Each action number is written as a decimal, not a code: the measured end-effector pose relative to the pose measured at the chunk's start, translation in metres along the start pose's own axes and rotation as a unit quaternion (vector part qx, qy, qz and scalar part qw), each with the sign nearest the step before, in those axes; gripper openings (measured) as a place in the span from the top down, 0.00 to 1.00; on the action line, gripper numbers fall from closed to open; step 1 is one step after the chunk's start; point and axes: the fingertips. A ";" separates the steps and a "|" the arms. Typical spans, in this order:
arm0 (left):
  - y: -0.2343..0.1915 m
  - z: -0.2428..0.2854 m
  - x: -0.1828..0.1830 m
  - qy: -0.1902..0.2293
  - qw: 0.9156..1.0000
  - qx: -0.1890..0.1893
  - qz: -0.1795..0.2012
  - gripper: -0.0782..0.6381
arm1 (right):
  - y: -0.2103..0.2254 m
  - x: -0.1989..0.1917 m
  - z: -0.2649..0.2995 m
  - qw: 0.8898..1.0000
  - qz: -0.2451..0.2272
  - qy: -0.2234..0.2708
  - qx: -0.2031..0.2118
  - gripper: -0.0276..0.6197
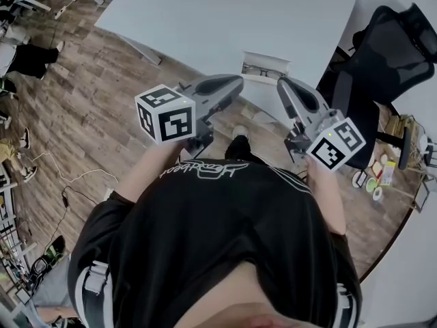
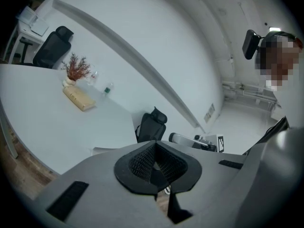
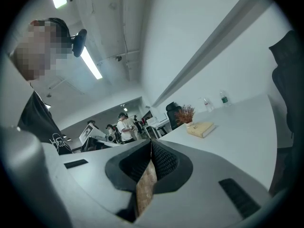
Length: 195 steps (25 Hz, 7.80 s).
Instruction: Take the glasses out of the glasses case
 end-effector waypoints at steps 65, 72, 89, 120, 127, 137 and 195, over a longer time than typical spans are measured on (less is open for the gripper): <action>-0.158 0.030 -0.034 -0.019 0.982 0.117 -0.146 0.88 | 0.163 -0.193 0.093 0.802 -0.391 -0.449 0.042 0.84; -0.161 0.028 -0.038 -0.022 0.981 0.124 -0.148 0.88 | 0.165 -0.199 0.095 0.792 -0.394 -0.464 0.056 0.85; -0.164 0.026 -0.040 -0.021 0.980 0.126 -0.149 0.88 | 0.167 -0.201 0.095 0.777 -0.411 -0.472 0.058 0.92; -0.164 0.024 -0.040 -0.020 0.980 0.126 -0.152 0.88 | 0.174 -0.192 0.098 0.774 -0.420 -0.472 0.044 0.93; -0.164 0.025 -0.042 -0.024 0.980 0.123 -0.155 0.88 | 0.178 -0.186 0.102 0.775 -0.426 -0.466 0.033 0.93; -0.161 0.023 -0.044 -0.024 0.981 0.123 -0.151 0.88 | 0.178 -0.179 0.102 0.774 -0.437 -0.457 0.025 0.93; 0.005 -0.065 -0.059 -0.003 0.997 0.067 -0.029 0.88 | -0.011 -0.059 0.003 0.897 -0.368 -0.215 -0.120 0.93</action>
Point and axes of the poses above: the fingertips, and each gripper's own axes: z forward along the fingers, y to its right, x out of its top, and after that the axes turned 2 degrees about -y, right-handed
